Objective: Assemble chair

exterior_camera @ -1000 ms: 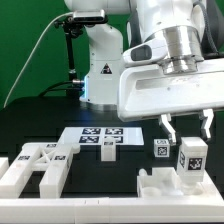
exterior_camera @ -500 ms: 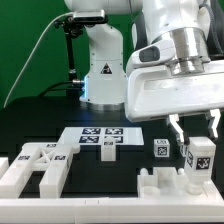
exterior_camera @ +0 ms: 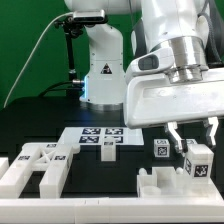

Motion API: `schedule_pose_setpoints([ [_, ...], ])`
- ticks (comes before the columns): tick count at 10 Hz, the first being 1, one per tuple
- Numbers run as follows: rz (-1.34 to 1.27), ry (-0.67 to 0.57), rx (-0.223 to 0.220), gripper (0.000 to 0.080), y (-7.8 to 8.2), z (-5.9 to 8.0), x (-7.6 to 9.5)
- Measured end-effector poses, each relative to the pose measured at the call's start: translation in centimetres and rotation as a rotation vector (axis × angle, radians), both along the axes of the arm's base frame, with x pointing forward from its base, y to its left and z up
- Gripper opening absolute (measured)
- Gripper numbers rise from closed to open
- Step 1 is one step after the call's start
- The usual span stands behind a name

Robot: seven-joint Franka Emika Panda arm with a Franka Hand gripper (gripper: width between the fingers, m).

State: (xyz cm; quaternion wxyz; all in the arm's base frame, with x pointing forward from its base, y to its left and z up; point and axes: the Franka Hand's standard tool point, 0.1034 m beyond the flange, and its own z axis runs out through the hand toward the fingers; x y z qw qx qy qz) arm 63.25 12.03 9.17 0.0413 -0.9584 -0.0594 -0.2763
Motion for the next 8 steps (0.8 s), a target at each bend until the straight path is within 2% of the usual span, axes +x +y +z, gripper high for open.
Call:
schedule_pose_setpoints([
  [4,0.0,-0.034,-0.003,0.0284,-0.14,-0.48,0.17],
  [5,0.0,-0.034,-0.003,0.0327,-0.13,-0.49,0.15],
  [6,0.001,-0.034,-0.003,0.0327,-0.13,-0.52,0.14],
  [7,0.001,-0.033,-0.003,0.0521,-0.14,-0.53,0.14],
  [8,0.001,-0.033,-0.004,0.0521,-0.14,-0.53,0.14],
])
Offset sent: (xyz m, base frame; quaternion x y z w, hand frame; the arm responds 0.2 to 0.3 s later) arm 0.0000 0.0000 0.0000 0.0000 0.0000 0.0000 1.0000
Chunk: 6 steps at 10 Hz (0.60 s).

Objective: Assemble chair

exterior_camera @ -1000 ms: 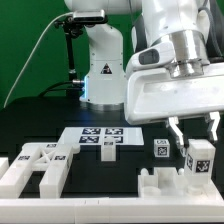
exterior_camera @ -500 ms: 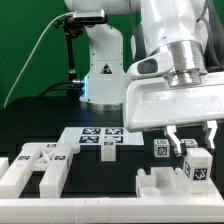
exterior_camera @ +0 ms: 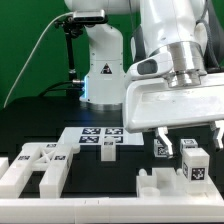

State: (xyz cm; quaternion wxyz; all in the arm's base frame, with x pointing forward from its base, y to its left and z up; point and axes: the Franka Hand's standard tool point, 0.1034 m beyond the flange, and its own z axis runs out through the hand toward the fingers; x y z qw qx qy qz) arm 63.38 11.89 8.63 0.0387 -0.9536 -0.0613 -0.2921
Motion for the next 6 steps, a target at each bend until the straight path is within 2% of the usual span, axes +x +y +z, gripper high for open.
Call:
schedule_pose_setpoints([
  [1,0.0,0.0,0.0,0.0625,0.0,0.0,0.0],
  [5,-0.001,0.003,0.001,0.0649,0.01,-0.04,0.01],
  [6,-0.053,0.056,0.031,0.0649,0.27,-0.15,0.3],
])
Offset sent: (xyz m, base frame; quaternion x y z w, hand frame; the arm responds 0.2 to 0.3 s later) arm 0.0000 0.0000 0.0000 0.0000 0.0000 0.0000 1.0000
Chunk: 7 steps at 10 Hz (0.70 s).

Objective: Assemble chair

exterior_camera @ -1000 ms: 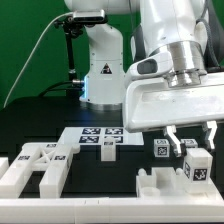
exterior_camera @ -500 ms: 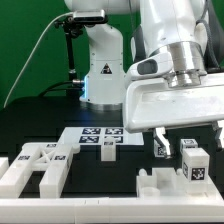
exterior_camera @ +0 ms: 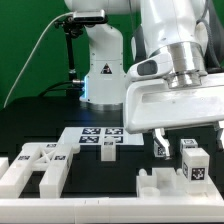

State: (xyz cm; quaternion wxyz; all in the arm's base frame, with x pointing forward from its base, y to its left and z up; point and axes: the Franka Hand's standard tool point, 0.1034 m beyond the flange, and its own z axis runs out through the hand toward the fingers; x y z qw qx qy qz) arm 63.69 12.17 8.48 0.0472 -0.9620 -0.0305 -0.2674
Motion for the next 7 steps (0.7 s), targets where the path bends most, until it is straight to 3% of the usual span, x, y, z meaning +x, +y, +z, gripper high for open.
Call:
schedule_pose_setpoints([
  [1,-0.006,0.037,0.007,0.0649,0.5,0.2,0.7],
  [3,-0.004,0.05,-0.009,0.0649,-1.0,-0.7,1.1],
  [7,0.014,0.378,0.012,0.0649,-1.7,-1.0,1.4],
])
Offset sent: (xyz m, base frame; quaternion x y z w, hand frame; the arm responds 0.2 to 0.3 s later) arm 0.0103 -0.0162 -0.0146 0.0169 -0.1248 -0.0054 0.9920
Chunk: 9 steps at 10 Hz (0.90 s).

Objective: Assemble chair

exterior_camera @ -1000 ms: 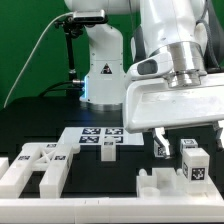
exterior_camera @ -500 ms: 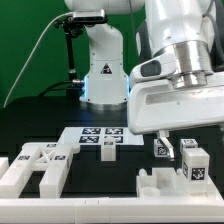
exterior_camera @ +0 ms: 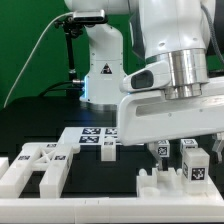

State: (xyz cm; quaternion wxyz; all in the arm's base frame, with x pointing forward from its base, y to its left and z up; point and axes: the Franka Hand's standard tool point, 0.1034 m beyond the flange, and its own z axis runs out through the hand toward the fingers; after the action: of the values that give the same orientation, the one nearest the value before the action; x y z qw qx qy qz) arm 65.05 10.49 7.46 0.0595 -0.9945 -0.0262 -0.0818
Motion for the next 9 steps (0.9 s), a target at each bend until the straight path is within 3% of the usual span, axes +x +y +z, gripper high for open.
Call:
schedule_pose_setpoints([
  [2,0.001,0.149,0.011,0.0649,0.57,0.04,-0.88],
  [4,-0.018,0.168,0.016,0.0649,0.81,0.25,-0.29],
  [6,-0.04,0.173,0.02,0.0397,0.84,0.16,-0.38],
  [7,-0.139,0.186,0.029,0.0397,0.92,0.17,-0.38],
  [8,-0.193,0.193,0.033,0.0285,0.95,0.16,-0.39],
  [9,-0.231,0.198,0.036,0.0285,0.97,0.15,-0.4],
])
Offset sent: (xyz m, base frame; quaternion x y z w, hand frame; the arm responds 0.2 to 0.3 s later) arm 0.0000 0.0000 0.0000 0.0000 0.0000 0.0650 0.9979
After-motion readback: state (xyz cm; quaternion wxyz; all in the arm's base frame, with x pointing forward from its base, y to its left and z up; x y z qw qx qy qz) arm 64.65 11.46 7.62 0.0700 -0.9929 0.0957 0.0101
